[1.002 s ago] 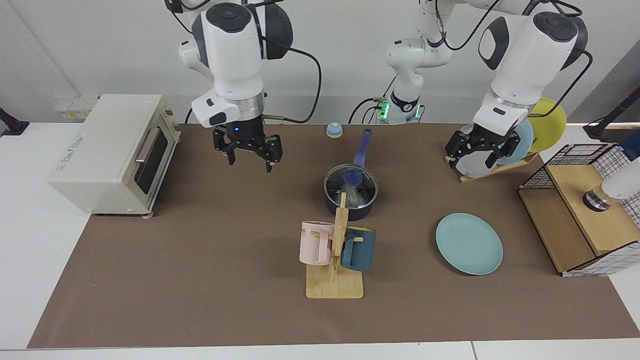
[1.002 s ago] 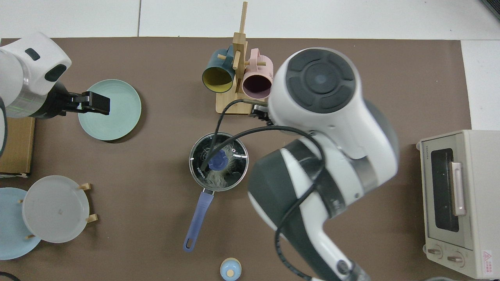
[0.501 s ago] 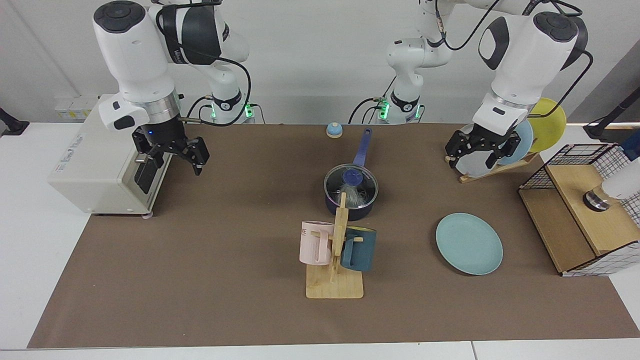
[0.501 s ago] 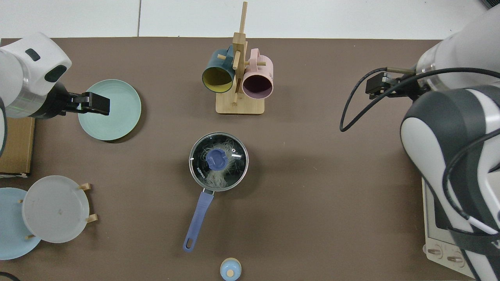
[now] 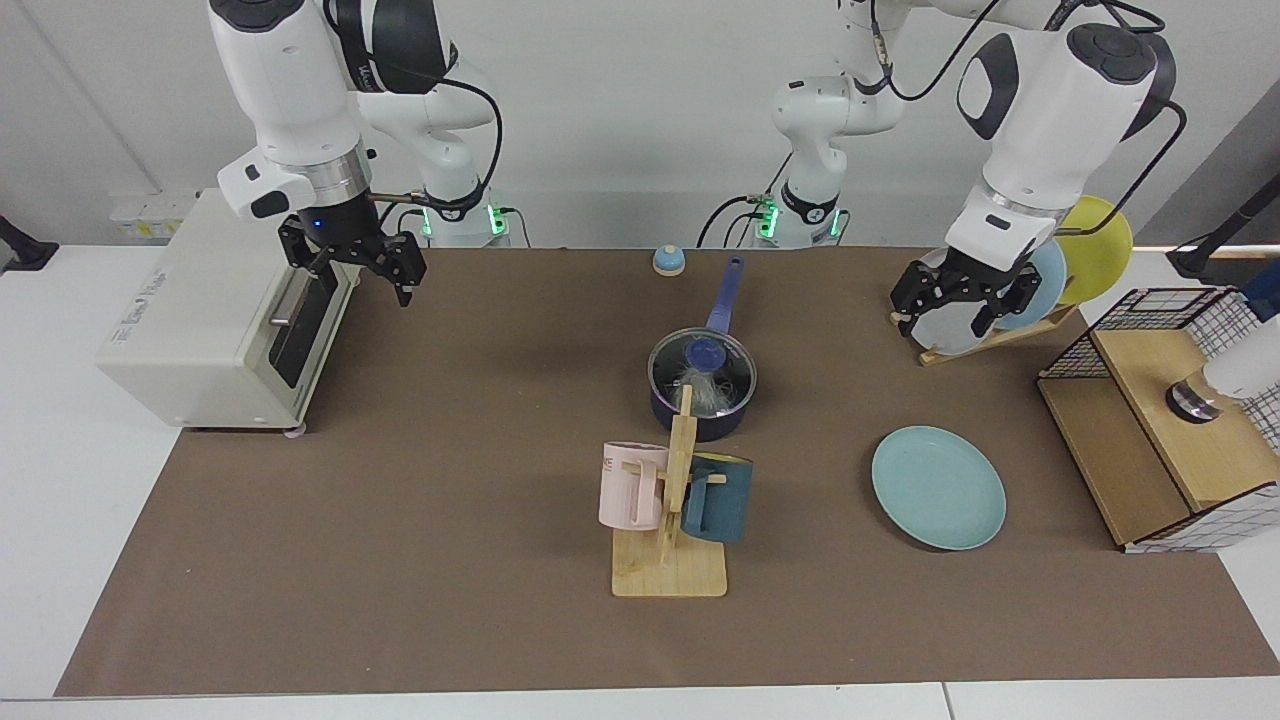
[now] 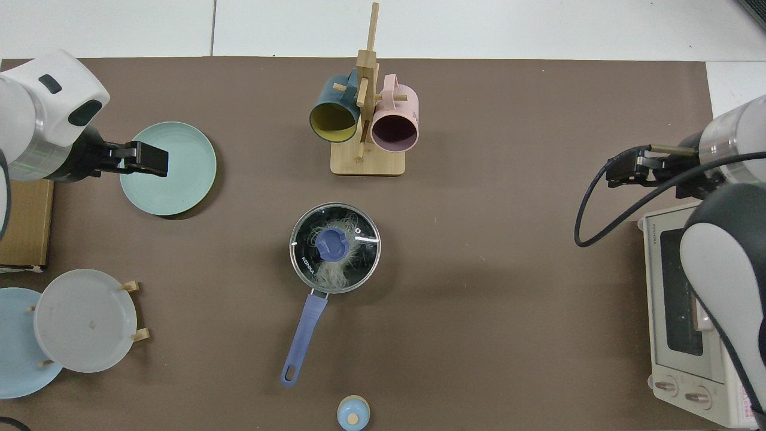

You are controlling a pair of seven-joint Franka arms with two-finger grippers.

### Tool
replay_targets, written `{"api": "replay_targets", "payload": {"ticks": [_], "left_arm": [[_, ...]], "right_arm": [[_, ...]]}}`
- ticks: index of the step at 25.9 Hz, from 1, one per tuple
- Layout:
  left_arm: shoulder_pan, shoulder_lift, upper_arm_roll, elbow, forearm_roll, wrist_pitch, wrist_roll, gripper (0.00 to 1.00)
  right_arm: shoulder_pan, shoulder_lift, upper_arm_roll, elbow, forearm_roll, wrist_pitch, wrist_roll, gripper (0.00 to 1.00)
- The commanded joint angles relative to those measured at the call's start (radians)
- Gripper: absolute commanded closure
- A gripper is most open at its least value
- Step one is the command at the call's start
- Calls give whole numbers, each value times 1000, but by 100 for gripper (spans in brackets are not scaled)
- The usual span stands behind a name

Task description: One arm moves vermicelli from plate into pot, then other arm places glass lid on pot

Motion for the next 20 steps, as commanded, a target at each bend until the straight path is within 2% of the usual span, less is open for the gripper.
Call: {"api": "replay_targets", "payload": {"ticks": [1, 12, 20], "left_arm": [[1, -5, 4, 3, -8, 0, 16, 0], [-4, -5, 4, 3, -7, 0, 14, 0], [-1, -5, 4, 3, -7, 0, 16, 0]], "right_arm": [[2, -23, 0, -39, 6, 31, -30, 1], [-5, 3, 2, 8, 15, 32, -32, 1], [-8, 8, 2, 10, 16, 31, -30, 1]]}}
